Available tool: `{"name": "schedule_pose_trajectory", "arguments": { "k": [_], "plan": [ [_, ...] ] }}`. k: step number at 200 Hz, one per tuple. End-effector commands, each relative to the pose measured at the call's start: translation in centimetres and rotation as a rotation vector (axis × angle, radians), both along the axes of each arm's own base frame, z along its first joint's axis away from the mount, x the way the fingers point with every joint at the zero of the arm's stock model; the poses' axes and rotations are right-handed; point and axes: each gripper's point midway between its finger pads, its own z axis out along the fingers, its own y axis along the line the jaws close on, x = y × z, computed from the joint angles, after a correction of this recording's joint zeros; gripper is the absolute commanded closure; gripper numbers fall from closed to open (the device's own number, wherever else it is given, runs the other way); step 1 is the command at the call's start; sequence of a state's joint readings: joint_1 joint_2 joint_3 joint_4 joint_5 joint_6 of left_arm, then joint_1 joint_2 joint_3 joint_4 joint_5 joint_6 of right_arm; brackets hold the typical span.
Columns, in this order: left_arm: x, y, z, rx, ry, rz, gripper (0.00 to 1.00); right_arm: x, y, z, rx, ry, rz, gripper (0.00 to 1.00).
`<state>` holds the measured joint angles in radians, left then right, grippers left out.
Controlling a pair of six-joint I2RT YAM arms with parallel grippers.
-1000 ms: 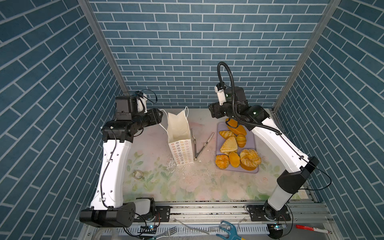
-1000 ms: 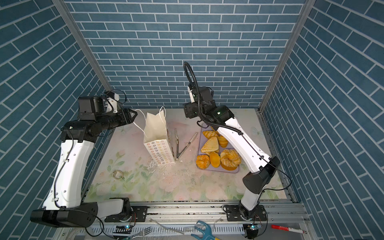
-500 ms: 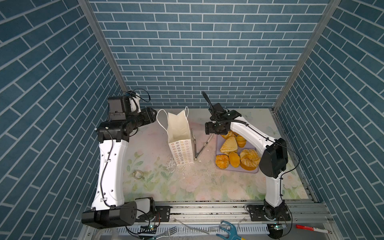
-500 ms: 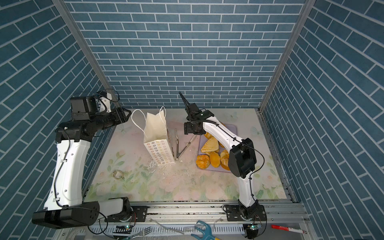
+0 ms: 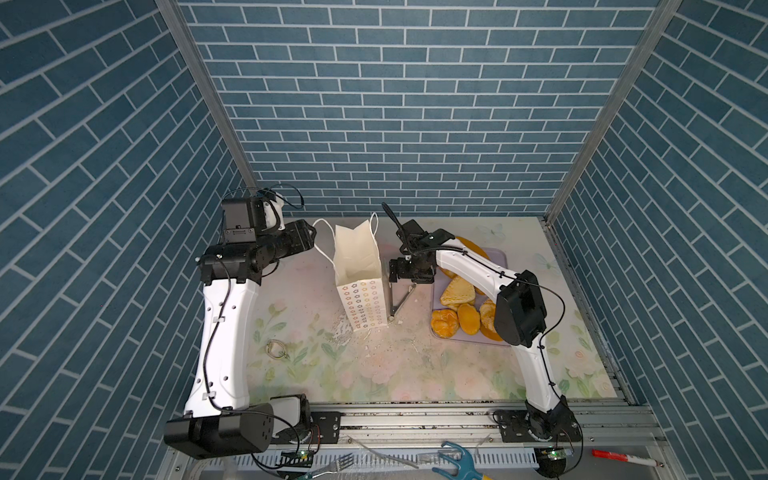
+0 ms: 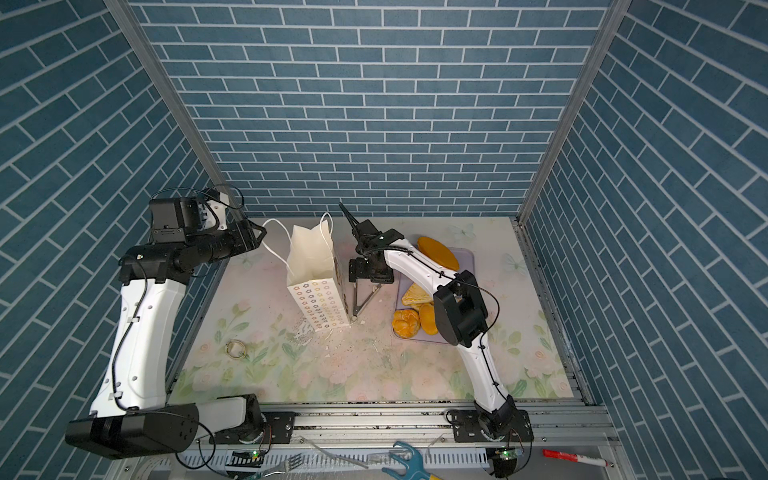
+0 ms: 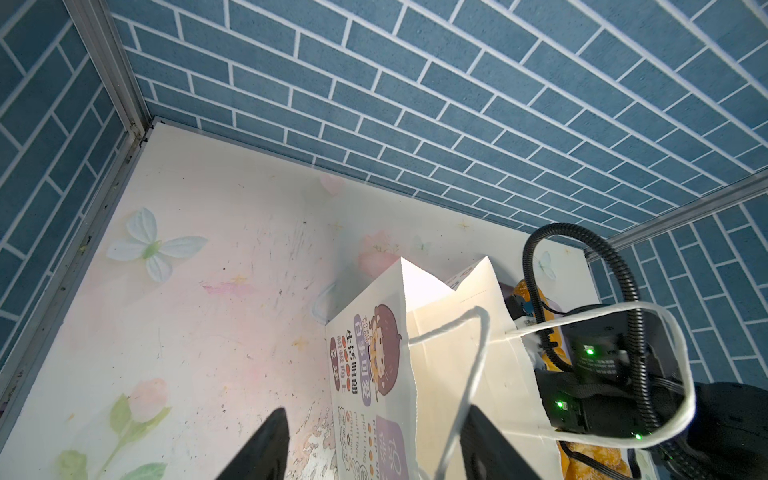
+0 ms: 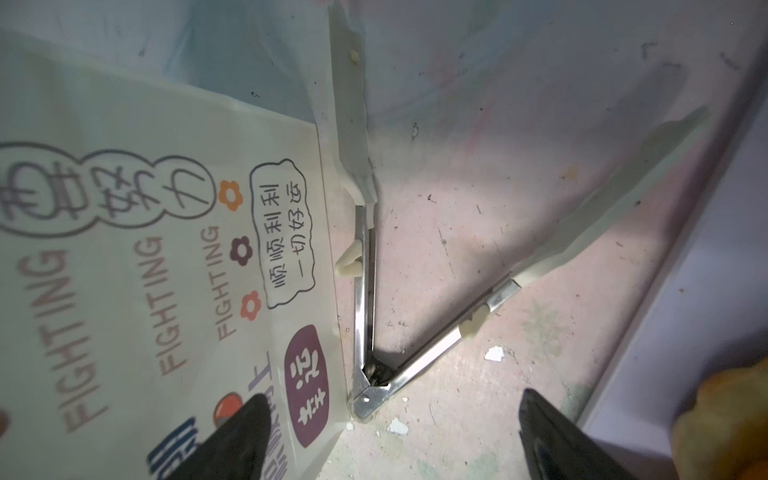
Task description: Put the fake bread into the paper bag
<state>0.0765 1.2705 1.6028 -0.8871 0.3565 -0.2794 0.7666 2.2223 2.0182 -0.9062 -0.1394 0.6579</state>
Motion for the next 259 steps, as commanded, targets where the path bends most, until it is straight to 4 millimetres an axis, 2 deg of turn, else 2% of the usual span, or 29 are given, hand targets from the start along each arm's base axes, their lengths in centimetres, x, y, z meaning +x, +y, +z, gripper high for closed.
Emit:
{"name": "schedule_pose_trajectory", "arguments": {
  "k": [1,25,59,91,123,181,259],
  "plan": [
    [-0.3,0.2,0.4,0.005,-0.026,0.002,0.33,-1.2,-0.3,-1.8,-0.048,0.086,-0.037,0.07],
    [-0.4,0.2,0.2,0.011,-0.024,0.006,0.33,-1.1,-0.5,-3.3,-0.076,0.109,-0.052,0.06],
    [-0.4,0.4,0.5,0.015,-0.030,0.011,0.33,-0.9,-0.4,-4.3,-0.098,0.121,-0.039,0.07],
    [-0.6,0.3,0.2,0.013,-0.025,0.011,0.33,-0.7,-1.2,-4.5,-0.140,0.112,-0.020,0.06],
    [-0.7,0.4,0.0,0.017,-0.023,0.014,0.33,-0.4,-3.1,-4.6,-0.218,0.093,-0.012,0.08],
    [-0.6,0.3,0.0,0.009,-0.027,0.010,0.33,-0.4,-4.7,-5.0,-0.291,0.093,0.029,0.12],
    [-0.7,0.2,-0.3,0.005,-0.029,0.010,0.33,-0.3,-4.6,-6.2,-0.318,0.120,0.051,0.11]
  ]
}}
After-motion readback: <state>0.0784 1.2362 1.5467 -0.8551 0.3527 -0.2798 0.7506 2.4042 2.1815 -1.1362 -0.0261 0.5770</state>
